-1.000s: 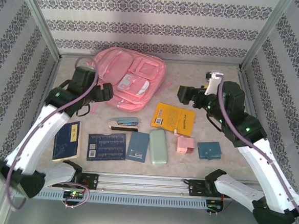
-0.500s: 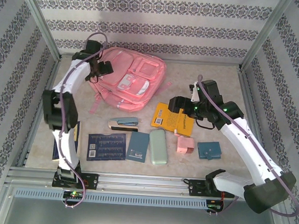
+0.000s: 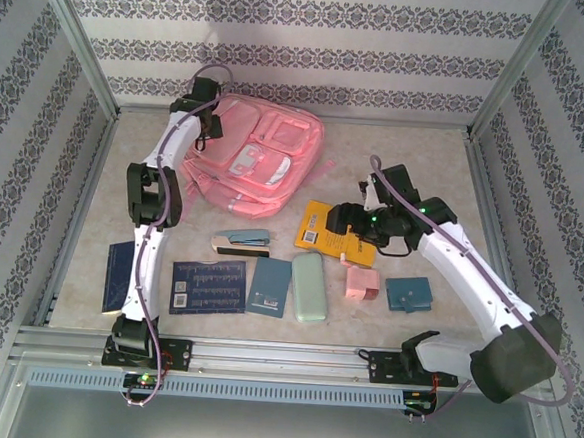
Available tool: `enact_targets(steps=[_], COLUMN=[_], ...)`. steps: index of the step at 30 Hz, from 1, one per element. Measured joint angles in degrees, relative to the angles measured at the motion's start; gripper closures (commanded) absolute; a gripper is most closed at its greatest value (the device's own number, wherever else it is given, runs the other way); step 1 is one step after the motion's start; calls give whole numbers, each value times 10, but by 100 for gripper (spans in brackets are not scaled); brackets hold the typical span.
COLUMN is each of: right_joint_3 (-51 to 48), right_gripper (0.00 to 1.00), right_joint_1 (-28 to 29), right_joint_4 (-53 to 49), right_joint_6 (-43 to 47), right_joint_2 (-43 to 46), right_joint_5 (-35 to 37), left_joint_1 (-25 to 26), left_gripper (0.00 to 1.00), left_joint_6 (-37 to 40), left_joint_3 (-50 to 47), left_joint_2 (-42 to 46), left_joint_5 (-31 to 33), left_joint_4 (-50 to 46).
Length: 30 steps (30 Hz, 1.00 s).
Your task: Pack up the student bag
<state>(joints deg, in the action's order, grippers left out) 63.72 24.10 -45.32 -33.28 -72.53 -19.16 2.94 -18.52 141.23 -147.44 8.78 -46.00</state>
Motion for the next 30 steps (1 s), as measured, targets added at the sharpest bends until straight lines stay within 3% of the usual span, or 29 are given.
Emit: enact_targets(steps=[3, 4, 11, 15, 25, 30], right_joint_3=[1, 3, 74, 144, 209, 214], right_gripper=[34, 35, 31, 34, 81, 88], right_joint_1=[0, 0, 22, 37, 43, 54], right_joint_4=[17, 21, 34, 37, 38, 37], right_joint_6=[0, 0, -8, -25, -55, -54], right_joint_2=[-25, -36, -131, -202, -308, -341], right_joint_5=[-7, -8, 9, 19, 17, 18], left_joint_1=[3, 4, 3, 12, 46, 45], left_gripper=[97, 100, 100, 100, 100, 100], left_joint_6=[2, 3, -45, -89, -275, -381], left_joint_3=[9, 12, 12, 8, -92, -175], left_joint_2=[-1, -1, 7, 44, 245, 334], left_joint_5=[-5, -5, -36, -69, -143, -169], left_joint_4=[1, 1, -10, -43, -91, -88])
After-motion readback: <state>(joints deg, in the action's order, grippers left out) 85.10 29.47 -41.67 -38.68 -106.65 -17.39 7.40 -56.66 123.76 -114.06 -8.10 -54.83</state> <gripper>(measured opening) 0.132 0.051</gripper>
